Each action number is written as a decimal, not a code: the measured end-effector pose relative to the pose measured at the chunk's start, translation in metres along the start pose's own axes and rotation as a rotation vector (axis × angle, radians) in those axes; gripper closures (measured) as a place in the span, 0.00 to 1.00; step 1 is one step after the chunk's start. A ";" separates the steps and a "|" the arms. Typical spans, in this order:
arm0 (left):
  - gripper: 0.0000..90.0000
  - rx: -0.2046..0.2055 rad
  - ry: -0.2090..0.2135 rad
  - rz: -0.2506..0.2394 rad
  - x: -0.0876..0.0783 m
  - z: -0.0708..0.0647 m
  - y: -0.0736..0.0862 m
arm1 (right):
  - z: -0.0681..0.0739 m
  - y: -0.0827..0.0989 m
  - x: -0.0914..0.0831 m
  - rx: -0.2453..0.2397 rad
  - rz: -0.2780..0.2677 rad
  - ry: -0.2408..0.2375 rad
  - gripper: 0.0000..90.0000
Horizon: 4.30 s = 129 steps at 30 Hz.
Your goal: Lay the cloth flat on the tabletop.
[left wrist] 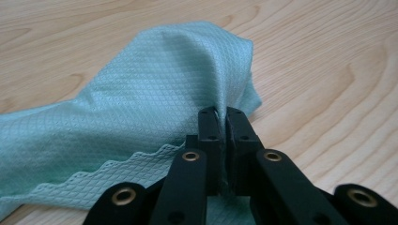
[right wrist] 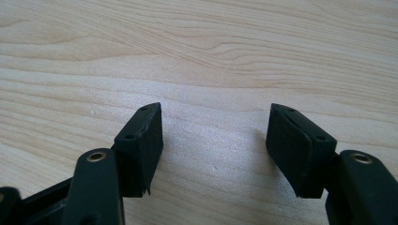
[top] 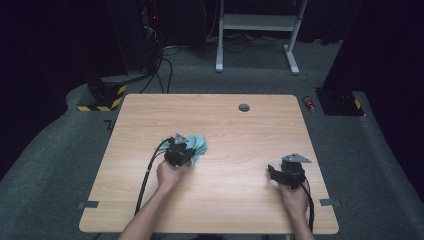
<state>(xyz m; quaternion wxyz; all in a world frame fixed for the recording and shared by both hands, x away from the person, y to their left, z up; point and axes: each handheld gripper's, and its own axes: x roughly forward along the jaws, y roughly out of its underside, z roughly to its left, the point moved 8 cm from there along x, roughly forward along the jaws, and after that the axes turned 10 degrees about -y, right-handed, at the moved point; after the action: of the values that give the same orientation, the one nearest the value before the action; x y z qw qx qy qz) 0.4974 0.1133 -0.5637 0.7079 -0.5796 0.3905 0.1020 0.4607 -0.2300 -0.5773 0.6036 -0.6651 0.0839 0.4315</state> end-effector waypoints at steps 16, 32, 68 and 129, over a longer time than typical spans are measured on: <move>0.96 0.074 0.085 -0.019 0.008 -0.043 -0.016 | 0.000 -0.001 0.001 -0.007 0.000 -0.006 0.41; 0.96 0.121 0.173 -0.024 0.016 -0.095 -0.035 | 0.001 -0.001 0.001 -0.008 0.001 -0.009 0.41; 0.58 0.047 0.110 -0.068 -0.033 -0.067 -0.035 | 0.048 -0.007 -0.006 -0.065 -0.038 -0.227 0.81; 0.65 0.156 0.168 0.003 -0.010 -0.148 -0.006 | 0.108 -0.038 0.012 -0.109 -0.035 -0.258 0.71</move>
<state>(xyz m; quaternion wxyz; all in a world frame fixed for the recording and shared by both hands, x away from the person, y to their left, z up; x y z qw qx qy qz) 0.4298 -0.0183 -0.5561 0.7155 -0.5286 0.4562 0.0233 0.4409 -0.1209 -0.5463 0.5798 -0.6373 -0.0293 0.5067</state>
